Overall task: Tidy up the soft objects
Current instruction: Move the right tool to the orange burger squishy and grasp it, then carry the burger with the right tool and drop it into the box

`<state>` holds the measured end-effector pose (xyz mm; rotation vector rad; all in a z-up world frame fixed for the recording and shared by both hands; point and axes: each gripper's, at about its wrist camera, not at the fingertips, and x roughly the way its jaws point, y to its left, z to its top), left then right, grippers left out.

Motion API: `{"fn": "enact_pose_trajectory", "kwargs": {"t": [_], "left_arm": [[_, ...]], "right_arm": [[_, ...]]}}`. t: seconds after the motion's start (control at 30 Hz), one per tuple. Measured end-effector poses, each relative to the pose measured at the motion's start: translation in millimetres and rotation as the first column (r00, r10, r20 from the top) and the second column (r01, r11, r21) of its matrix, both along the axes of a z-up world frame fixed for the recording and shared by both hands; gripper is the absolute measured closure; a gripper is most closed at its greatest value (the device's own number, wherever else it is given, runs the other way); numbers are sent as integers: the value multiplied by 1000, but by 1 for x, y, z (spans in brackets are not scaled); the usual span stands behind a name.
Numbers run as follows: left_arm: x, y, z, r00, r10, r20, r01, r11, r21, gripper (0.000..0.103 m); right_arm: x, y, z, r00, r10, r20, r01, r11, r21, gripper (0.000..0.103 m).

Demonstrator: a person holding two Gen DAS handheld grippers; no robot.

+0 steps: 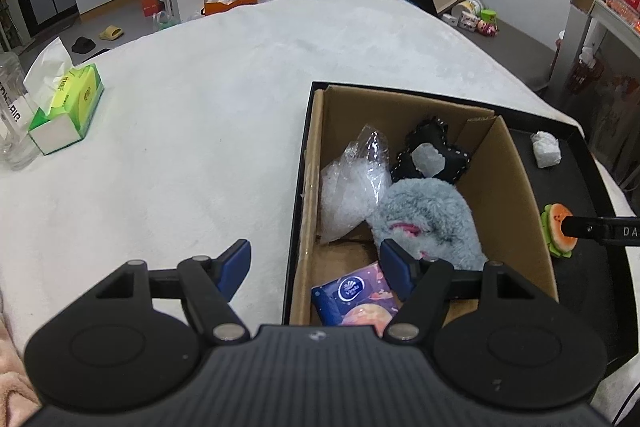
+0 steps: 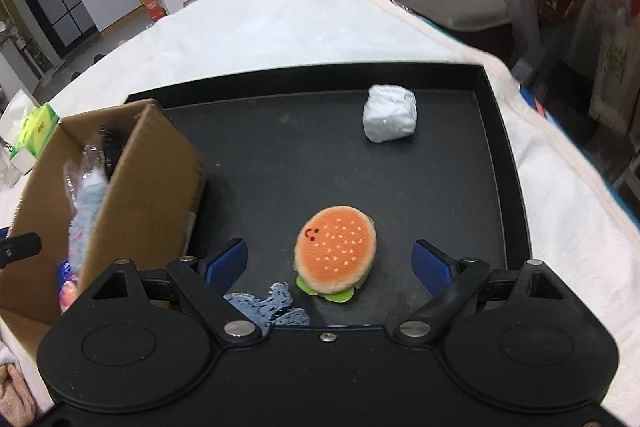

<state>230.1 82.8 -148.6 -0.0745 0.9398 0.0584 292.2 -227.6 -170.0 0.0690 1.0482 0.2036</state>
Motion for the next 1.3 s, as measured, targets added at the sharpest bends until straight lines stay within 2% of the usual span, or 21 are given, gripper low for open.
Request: {"fn": "enact_pose_trajectory", "kwargs": {"t": [0.3,0.37,0.4,0.43,0.8,1.13,1.3], "left_arm": [[9,-4,-10,999,-4,-41,5,1000,29,33],[11,-4,-11,999,-6,-45,7,1000,30,33],[12,-4,-11,999,-7,-45,9,1000,28,33],[13,-5,-11,999,-9,-44,10,1000,28,33],[8,1,-10,999,-3,-32,3,1000,14,33],[-1,9,-2,1000,4,-4,-4,1000,-11,33],[-7,14,1,1000,0,15,1,999,-46,33]], "right_arm": [[11,6,-18,1000,11,-23,-12,1000,-23,17],[12,7,-20,999,15,-30,-16,999,-31,28],[13,7,-22,999,15,-37,-16,999,-40,46],[14,6,-23,999,13,-48,-15,999,-51,59],[8,3,-7,1000,-12,-17,11,998,-67,60],[5,21,33,998,14,59,-11,999,-39,60],[4,30,48,995,31,90,-29,999,-23,60]]}}
